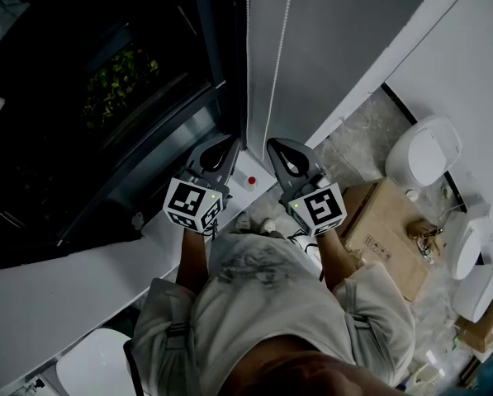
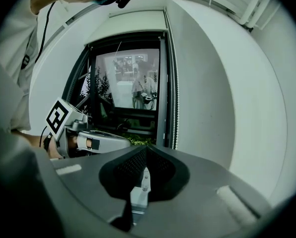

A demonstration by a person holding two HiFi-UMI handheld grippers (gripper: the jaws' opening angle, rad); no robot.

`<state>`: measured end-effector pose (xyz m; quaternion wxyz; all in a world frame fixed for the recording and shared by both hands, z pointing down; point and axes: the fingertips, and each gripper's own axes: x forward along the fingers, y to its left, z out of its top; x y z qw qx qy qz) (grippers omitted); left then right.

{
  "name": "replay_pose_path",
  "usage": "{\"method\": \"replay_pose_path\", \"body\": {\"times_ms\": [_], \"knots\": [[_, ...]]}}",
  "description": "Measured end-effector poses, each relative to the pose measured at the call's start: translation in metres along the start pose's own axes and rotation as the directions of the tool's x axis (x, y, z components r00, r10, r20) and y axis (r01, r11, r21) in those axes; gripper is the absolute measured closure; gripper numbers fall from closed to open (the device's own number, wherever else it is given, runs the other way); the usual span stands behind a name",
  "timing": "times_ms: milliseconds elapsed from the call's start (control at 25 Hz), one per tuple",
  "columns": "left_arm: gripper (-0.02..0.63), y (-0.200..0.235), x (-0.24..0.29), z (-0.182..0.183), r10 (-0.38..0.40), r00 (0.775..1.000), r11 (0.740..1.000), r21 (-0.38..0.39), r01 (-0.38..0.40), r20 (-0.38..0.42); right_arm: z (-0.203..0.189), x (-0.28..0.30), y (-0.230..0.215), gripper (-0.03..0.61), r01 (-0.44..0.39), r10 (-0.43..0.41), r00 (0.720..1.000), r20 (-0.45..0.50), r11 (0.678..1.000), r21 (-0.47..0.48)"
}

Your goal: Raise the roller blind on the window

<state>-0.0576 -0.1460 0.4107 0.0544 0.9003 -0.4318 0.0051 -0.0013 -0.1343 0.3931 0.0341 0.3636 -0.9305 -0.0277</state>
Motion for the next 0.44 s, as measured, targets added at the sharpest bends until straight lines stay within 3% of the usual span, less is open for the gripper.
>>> {"method": "replay_pose_path", "body": {"times_ms": [440], "knots": [[0.607,-0.0048,0.0030,0.0000,0.003,1.000,1.000,0.001,-0.003,0.004,-0.0019,-0.0081,-0.0051,0.571,0.012,-0.012,1.000,-0.005,1.000,-0.001]]}}
